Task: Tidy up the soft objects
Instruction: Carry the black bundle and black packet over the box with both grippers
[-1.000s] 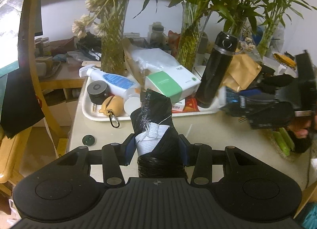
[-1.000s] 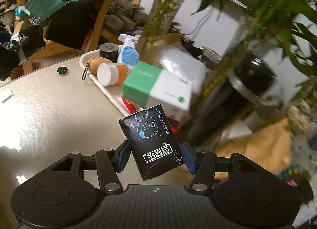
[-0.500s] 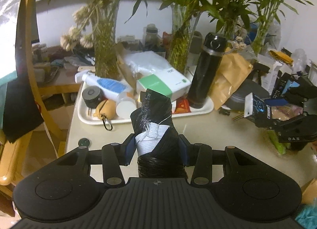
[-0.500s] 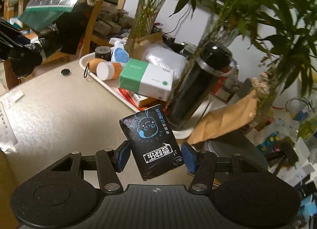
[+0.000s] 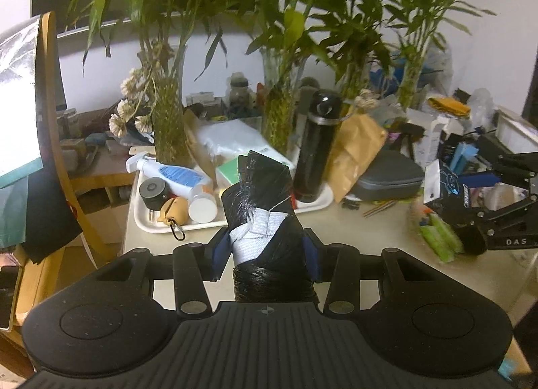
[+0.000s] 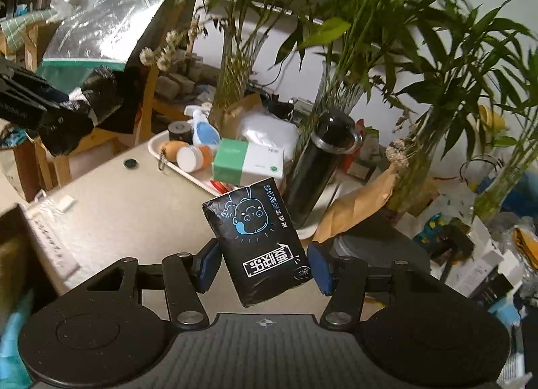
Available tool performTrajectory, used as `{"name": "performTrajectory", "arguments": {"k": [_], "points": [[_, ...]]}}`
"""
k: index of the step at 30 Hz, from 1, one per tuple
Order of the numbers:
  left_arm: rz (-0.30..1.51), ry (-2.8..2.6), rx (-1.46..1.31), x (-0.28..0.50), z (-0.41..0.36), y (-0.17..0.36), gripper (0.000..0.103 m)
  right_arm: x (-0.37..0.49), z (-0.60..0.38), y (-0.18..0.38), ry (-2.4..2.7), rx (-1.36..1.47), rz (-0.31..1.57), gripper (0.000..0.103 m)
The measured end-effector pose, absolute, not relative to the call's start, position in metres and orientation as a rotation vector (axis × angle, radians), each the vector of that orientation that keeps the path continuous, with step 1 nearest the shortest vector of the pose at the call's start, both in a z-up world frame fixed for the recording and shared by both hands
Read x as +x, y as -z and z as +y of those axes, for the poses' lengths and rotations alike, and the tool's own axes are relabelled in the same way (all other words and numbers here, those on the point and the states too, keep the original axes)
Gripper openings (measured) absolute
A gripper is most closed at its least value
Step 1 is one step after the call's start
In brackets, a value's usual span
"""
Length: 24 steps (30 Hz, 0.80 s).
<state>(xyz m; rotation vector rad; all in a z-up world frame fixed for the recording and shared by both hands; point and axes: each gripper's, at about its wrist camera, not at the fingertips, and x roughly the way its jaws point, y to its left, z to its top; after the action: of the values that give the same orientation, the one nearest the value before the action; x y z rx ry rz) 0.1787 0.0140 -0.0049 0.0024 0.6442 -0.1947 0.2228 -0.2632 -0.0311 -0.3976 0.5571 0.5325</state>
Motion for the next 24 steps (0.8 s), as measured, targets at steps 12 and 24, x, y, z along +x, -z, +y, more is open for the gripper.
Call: {"name": "performTrajectory", "arguments": {"k": [12,24], "points": [[0.630,0.265,0.029,0.106,0.007,-0.019,0.044,0.148,-0.269,-0.002,-0.580,-0.361,0.552,0.059],[0.666,0.321,0.019,0.061,0.000,-0.002,0.044,0.089,-0.269,-0.014,-0.640,-0.391,0.535,0.059]]}}
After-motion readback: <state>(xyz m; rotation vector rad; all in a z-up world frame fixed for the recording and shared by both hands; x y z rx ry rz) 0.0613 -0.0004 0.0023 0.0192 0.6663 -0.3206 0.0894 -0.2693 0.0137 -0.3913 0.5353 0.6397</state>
